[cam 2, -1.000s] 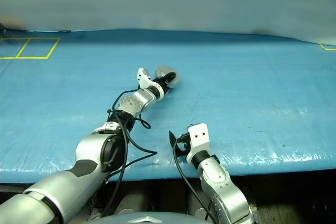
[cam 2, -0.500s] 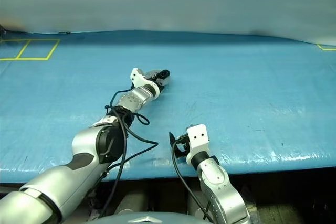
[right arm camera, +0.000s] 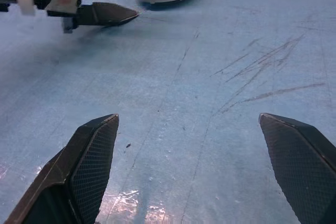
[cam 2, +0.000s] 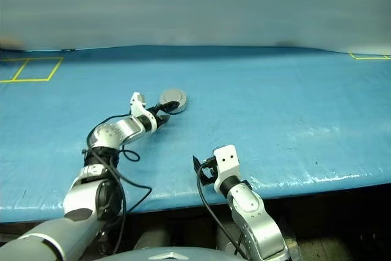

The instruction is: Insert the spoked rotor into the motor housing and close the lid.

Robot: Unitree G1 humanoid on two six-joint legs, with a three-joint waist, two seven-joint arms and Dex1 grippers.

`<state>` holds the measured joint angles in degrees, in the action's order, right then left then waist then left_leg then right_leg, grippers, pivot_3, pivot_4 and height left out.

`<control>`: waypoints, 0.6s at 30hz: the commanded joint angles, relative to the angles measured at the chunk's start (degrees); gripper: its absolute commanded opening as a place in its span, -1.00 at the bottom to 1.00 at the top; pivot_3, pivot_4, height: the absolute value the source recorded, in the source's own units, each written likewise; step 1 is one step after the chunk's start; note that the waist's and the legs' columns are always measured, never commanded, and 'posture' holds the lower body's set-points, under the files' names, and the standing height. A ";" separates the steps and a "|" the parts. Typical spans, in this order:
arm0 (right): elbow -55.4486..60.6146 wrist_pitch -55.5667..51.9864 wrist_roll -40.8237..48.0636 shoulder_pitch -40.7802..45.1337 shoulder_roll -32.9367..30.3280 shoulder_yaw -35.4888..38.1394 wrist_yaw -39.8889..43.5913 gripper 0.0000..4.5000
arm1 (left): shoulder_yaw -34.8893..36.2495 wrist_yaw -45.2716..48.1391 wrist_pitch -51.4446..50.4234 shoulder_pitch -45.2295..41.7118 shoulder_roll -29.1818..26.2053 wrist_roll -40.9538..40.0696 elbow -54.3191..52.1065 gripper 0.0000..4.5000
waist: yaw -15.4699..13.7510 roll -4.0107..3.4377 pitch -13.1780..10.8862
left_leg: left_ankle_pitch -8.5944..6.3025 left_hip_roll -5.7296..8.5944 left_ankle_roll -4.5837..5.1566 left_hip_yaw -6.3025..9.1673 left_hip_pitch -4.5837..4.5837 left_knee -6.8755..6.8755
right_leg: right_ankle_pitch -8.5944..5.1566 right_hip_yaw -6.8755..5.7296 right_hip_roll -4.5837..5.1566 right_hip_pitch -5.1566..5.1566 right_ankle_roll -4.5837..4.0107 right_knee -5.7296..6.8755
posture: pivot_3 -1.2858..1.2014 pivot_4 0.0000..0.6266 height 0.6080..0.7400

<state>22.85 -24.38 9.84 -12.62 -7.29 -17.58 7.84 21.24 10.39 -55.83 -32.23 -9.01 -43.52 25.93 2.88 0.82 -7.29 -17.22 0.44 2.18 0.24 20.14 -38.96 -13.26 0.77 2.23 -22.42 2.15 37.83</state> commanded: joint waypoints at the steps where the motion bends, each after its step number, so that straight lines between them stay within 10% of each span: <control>1: 0.18 1.83 2.28 -1.15 1.02 2.90 1.11 1.00 | -7.12 0.53 -5.13 11.65 -2.24 3.33 -12.20 0.99 | -0.15 -0.07 0.13 | -0.03 -0.01 -0.04 0.00 -0.11 0.03 | -0.04 -0.01 0.02 0.02 -0.06 0.01 | 0.03 -0.52 1.00; 7: -1.24 10.28 0.26 -3.53 1.03 4.23 2.35 1.00 | -21.41 7.91 21.89 28.07 -5.94 17.36 -33.56 0.99 | -1.35 -0.15 0.13 | -0.06 -0.01 -0.23 -0.07 -0.17 0.49 | -0.42 0.00 0.21 -0.07 -0.67 -0.03 | 0.03 -0.52 1.00; 18: -5.05 19.80 -4.35 -5.08 -1.84 2.38 6.43 1.00 | -29.00 7.61 59.73 41.76 -4.77 36.46 -33.48 0.99 | -2.64 -0.11 0.09 | 0.03 -0.02 -0.09 -0.06 1.26 0.79 | -0.34 -0.20 0.34 -1.38 -0.54 -0.16 | 0.03 -0.52 1.00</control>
<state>16.92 -5.35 4.89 -17.53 -8.95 -14.55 12.79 -7.55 17.42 0.04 9.23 -13.76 -7.74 -6.83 0.24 0.71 -7.21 -17.20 0.42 2.11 0.20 21.46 -38.18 -13.60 0.52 2.57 -23.83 1.62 37.64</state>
